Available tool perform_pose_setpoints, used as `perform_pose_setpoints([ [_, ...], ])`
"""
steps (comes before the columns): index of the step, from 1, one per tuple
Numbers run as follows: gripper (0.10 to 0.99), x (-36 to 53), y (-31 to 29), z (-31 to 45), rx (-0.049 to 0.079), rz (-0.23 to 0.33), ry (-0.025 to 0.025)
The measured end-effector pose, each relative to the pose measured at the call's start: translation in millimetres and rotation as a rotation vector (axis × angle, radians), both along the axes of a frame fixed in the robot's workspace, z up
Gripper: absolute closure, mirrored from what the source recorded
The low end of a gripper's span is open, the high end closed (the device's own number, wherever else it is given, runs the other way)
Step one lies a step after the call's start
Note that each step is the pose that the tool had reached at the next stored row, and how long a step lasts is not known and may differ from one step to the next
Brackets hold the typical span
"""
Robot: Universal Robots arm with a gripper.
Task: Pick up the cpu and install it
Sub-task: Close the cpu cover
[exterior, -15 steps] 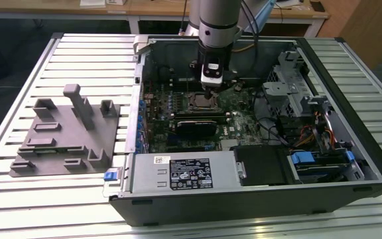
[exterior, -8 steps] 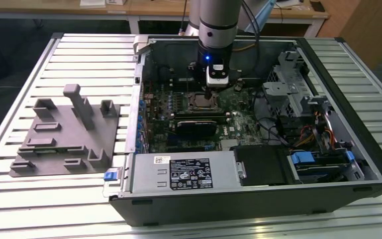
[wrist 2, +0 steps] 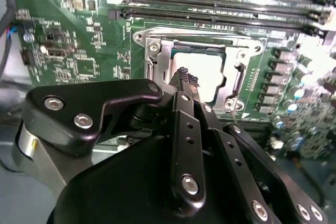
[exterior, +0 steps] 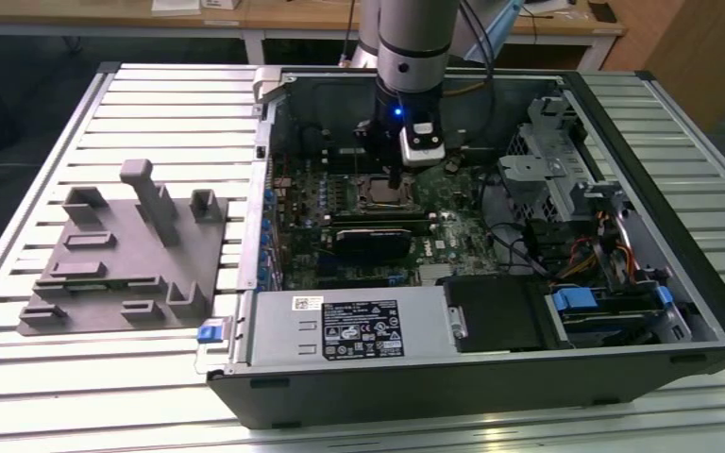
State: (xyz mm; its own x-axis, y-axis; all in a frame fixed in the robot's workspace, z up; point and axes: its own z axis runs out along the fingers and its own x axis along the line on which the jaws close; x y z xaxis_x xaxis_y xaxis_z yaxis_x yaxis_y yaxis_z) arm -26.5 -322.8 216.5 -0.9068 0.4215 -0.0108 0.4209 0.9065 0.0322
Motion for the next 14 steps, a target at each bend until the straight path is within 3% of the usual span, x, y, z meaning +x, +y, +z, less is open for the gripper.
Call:
perform_pose_setpoints([
  [11, 0.980, 0.0, 0.1, -1.7, -0.002, 0.198, 0.0000],
  [14, 0.980, -2.6, 0.0, -2.3, -0.008, 0.206, 0.0006],
])
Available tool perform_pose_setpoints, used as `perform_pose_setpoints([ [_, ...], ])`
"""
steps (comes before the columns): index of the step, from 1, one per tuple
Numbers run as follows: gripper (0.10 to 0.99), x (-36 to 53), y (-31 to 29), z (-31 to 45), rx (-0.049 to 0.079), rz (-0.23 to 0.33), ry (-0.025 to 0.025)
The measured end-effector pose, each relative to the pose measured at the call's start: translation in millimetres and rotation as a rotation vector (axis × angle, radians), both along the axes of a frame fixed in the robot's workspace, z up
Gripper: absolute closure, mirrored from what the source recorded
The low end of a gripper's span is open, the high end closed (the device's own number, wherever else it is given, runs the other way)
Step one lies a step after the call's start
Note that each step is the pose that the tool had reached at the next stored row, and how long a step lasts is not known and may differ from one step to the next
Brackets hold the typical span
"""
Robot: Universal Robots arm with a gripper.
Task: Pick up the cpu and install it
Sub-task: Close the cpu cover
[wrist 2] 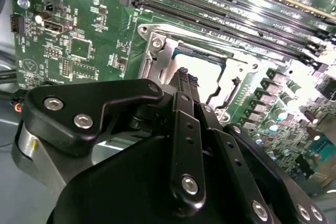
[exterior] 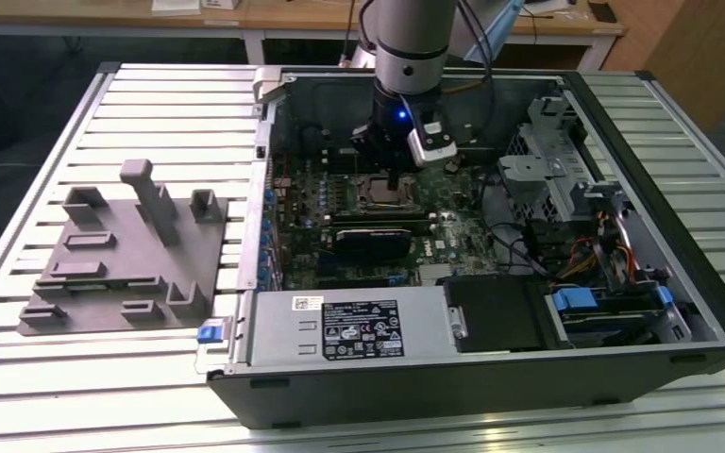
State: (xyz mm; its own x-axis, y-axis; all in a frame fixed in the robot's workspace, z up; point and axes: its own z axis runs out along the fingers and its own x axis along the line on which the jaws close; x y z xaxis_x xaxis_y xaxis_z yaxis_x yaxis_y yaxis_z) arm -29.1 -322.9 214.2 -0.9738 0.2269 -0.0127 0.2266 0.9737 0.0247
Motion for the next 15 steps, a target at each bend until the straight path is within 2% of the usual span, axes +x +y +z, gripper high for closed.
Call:
perform_pose_setpoints([
  [6, 0.980, -13.8, 0.0, -3.7, -0.001, -0.001, 0.0000],
  [11, 0.980, -18.7, -1.2, -7.9, -0.001, 0.000, 0.0001],
  [15, 0.980, -25.9, -1.1, -9.5, -0.001, 0.006, -0.0001],
])
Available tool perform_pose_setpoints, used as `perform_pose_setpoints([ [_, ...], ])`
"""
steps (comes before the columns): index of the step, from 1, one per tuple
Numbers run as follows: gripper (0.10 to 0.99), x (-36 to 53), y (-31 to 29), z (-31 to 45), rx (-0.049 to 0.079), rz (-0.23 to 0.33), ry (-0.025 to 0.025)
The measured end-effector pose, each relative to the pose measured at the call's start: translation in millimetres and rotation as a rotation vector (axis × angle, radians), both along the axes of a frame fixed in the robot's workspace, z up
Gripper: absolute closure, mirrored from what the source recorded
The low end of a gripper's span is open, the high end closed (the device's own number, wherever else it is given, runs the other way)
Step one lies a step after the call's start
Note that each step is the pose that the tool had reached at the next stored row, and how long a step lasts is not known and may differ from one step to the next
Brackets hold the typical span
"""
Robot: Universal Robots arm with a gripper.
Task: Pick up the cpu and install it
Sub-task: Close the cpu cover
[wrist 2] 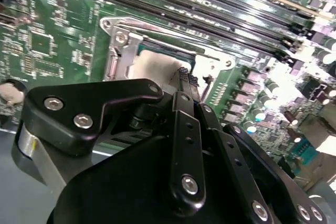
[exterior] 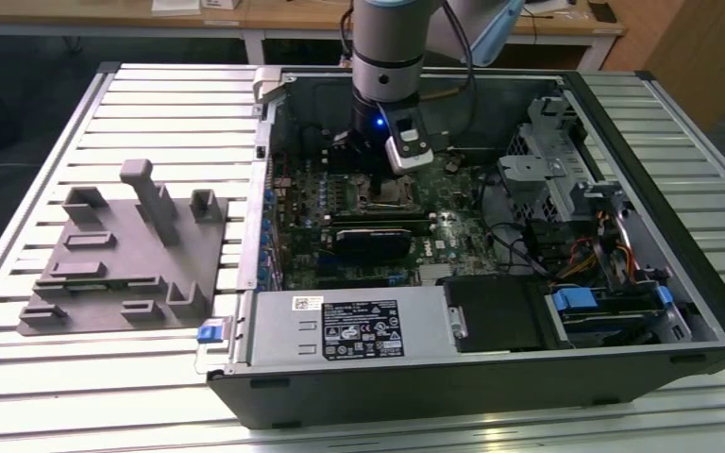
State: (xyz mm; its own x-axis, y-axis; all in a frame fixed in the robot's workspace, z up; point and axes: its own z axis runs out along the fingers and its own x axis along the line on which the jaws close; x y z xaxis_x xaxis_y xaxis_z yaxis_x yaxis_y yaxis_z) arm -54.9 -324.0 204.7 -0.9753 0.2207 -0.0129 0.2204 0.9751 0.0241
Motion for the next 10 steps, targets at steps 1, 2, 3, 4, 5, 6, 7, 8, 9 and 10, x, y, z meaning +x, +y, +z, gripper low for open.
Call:
perform_pose_setpoints([
  [1, 0.980, -1.4, 0.0, -0.2, 0.000, 0.004, 0.0000],
  [2, 0.980, -2.8, 0.0, -0.5, 0.000, 0.009, 0.0001],
  [3, 0.980, -3.9, 0.0, -0.8, 0.001, 0.015, 0.0001],
  [4, 0.980, -4.5, 0.0, -1.2, 0.001, 0.025, 0.0002],
  [5, 0.980, -4.6, 0.0, -1.5, 0.001, 0.040, 0.0001],
  [6, 0.980, -4.6, -0.1, -1.8, 0.001, 0.058, 0.0002],
  [7, 0.980, -4.6, -0.1, -2.2, 0.001, 0.077, 0.0001],
  [8, 0.980, -4.6, 0.0, -2.6, 0.001, 0.096, 0.0001],
  [9, 0.980, -4.6, 0.0, -2.9, 0.001, 0.112, 0.0001],
  [10, 0.980, -5.0, -0.1, -3.1, 0.001, 0.123, 0.0002],
])
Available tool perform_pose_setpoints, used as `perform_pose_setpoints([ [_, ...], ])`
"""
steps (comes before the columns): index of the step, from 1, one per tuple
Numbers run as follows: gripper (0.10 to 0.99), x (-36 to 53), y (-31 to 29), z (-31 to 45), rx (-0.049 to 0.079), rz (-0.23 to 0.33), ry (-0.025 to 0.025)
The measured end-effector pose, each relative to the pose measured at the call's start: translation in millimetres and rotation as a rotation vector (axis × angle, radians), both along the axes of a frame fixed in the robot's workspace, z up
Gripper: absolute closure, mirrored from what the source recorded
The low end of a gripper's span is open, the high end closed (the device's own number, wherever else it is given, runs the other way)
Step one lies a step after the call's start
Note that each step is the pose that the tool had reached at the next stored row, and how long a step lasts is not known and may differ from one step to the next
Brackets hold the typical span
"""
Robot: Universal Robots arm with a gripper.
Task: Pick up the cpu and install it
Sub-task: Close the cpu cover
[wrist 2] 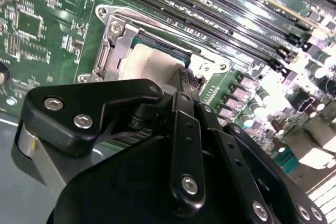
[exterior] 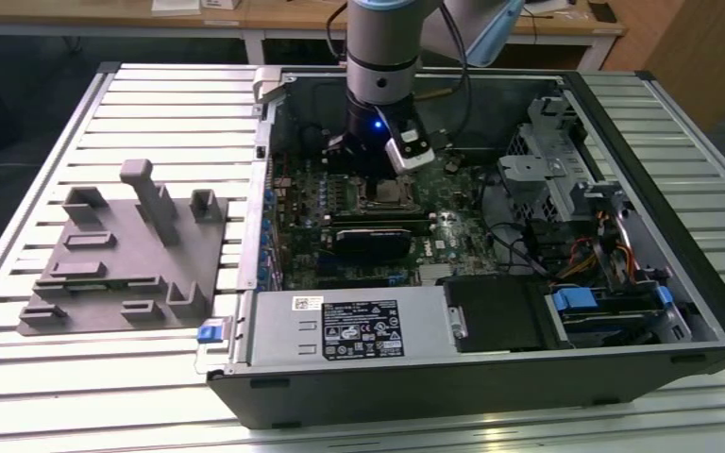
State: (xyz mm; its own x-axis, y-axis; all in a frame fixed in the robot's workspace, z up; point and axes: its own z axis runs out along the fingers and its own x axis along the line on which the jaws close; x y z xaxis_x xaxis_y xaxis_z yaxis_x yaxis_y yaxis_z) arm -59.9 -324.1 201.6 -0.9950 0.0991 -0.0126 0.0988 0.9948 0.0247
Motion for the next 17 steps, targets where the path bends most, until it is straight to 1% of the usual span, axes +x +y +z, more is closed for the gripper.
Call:
perform_pose_setpoints([
  [9, 0.980, -9.1, 1.7, -0.3, 0.001, 0.025, -0.0001],
  [11, 0.980, -9.7, 1.7, -0.8, 0.002, 0.030, -0.0008],
  [17, 0.980, -9.9, 1.7, -1.4, 0.002, 0.034, -0.0009],
])
